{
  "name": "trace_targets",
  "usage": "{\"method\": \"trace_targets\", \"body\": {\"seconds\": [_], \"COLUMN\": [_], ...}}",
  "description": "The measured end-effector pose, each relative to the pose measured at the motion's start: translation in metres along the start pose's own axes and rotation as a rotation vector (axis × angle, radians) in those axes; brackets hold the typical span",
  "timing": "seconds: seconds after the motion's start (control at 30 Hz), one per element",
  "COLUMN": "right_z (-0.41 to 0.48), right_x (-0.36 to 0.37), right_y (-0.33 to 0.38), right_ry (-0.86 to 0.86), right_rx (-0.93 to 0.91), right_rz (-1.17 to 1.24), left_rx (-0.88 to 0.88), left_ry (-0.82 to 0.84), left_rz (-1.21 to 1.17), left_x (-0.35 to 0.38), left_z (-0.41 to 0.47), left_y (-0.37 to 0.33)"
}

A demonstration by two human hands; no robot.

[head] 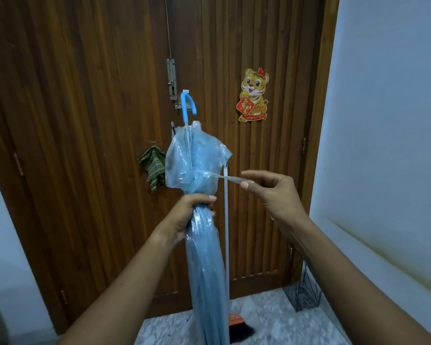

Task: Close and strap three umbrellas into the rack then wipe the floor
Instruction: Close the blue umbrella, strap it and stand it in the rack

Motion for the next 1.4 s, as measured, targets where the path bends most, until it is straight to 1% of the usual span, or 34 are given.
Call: {"method": "trace_targets", "body": {"seconds": [0.1, 0.2, 0.27, 0.33, 0.43, 0.53, 0.57, 0.63, 0.67, 0.73, 0.87, 0.93, 0.97, 1.03, 1.1, 1.17, 1.2, 1.23, 1.27, 1.3, 1.37, 1.4], "right_z": [0.007, 0.015, 0.018, 0.017, 0.010, 0.005, 0.004, 0.006, 0.009, 0.013, 0.015, 0.013, 0.012, 0.010, 0.008, 0.005, 0.003, 0.000, -0.003, -0.005, -0.009, -0.008], "right_x": [0.010, 0.026, 0.040, 0.055, 0.071, 0.078, 0.079, 0.076, 0.072, 0.064, 0.042, 0.036, 0.035, 0.037, 0.041, 0.047, 0.051, 0.057, 0.063, 0.070, 0.076, 0.076], "right_y": [-0.018, -0.033, -0.036, -0.033, -0.025, -0.020, -0.018, -0.015, -0.014, -0.011, -0.008, -0.007, -0.008, -0.008, -0.006, -0.002, 0.001, 0.003, 0.005, 0.006, 0.011, 0.016], "right_ry": [0.066, 0.201, 0.354, 0.516, 0.688, 0.748, 0.729, 0.615, 0.548, 0.444, 0.218, 0.108, 0.067, 0.029, 0.010, 0.012, 0.034, 0.072, 0.119, 0.164, 0.225, 0.241], "right_rx": [0.163, 0.298, 0.346, 0.348, 0.336, 0.348, 0.350, 0.320, 0.301, 0.265, 0.214, 0.184, 0.176, 0.176, 0.168, 0.150, 0.148, 0.154, 0.168, 0.185, 0.198, 0.180], "right_rz": [0.057, 0.187, 0.266, 0.298, 0.379, 0.452, 0.456, 0.402, 0.369, 0.332, 0.203, 0.140, 0.138, 0.135, 0.116, 0.087, 0.080, 0.081, 0.084, 0.070, -0.020, -0.072], "left_rx": [-0.043, -0.103, -0.127, -0.147, -0.171, -0.192, -0.191, -0.181, -0.180, -0.149, 0.036, 0.145, 0.202, 0.273, 0.282, 0.285, 0.304, 0.328, 0.353, 0.369, 0.360, 0.342], "left_ry": [0.207, 0.411, 0.479, 0.532, 0.558, 0.561, 0.569, 0.574, 0.563, 0.467, 0.070, -0.159, -0.236, -0.276, -0.282, -0.197, -0.146, -0.132, -0.167, -0.240, -0.386, -0.412], "left_rz": [-0.233, -0.350, -0.417, -0.457, -0.530, -0.614, -0.615, -0.560, -0.509, -0.343, 0.115, 0.232, 0.248, 0.262, 0.242, 0.233, 0.258, 0.304, 0.349, 0.383, 0.414, 0.411], "left_x": [0.028, 0.054, 0.067, 0.077, 0.087, 0.093, 0.091, 0.084, 0.078, 0.056, -0.001, -0.023, -0.026, -0.017, -0.007, 0.010, 0.020, 0.027, 0.028, 0.022, 0.009, 0.005], "left_z": [-0.014, -0.033, -0.043, -0.050, -0.056, -0.062, -0.061, -0.060, -0.059, -0.052, -0.037, -0.039, -0.041, -0.046, -0.049, -0.050, -0.050, -0.050, -0.049, -0.047, -0.044, -0.041], "left_y": [-0.005, -0.009, -0.012, -0.014, -0.016, -0.017, -0.015, -0.015, -0.014, -0.008, -0.005, -0.005, -0.006, -0.003, 0.001, 0.003, 0.002, 0.000, -0.002, -0.003, -0.007, -0.007]}}
Point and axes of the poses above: each hand's wrist, its own z-axis towards the middle knuckle, its own x-axis out of the palm, y = z × x, the point moved 10 cm from there along z, towards the middle knuckle, and after that the axes turned 13 degrees about x, right-handed, at the moved point
